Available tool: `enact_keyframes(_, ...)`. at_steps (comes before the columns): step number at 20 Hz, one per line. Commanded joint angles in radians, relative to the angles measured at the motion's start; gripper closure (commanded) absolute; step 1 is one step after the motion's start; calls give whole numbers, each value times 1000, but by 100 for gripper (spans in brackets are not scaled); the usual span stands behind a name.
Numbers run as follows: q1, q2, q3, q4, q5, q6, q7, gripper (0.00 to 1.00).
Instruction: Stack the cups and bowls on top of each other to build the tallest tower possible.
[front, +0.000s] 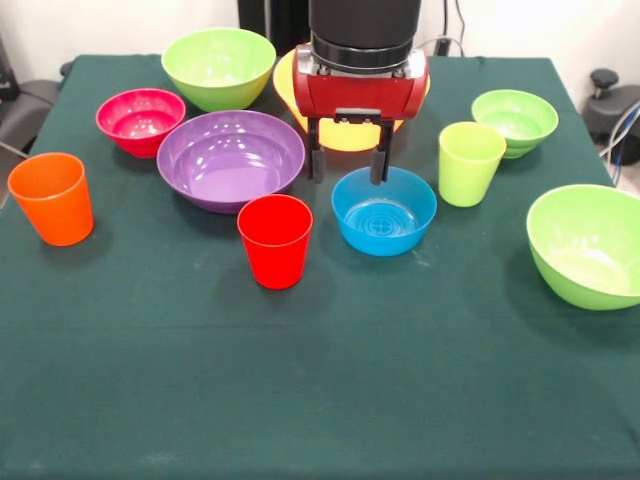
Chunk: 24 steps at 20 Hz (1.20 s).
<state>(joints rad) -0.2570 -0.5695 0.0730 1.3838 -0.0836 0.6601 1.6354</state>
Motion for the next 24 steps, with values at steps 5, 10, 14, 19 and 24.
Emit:
enact_keyframes(5, 7, 42, 54, 47, -17, -30, 78, 0)
enact_keyframes(10, 13, 45, 52, 41, -17, -25, 83, 0)
enact_keyframes(14, 36, 45, 34, 27, -32, -24, 93, 0)
enact_keyframes(19, 69, 48, 15, 17, -30, -12, 119, 0)
enact_keyframes(24, 117, 51, -15, 31, -12, -49, 190, 0)
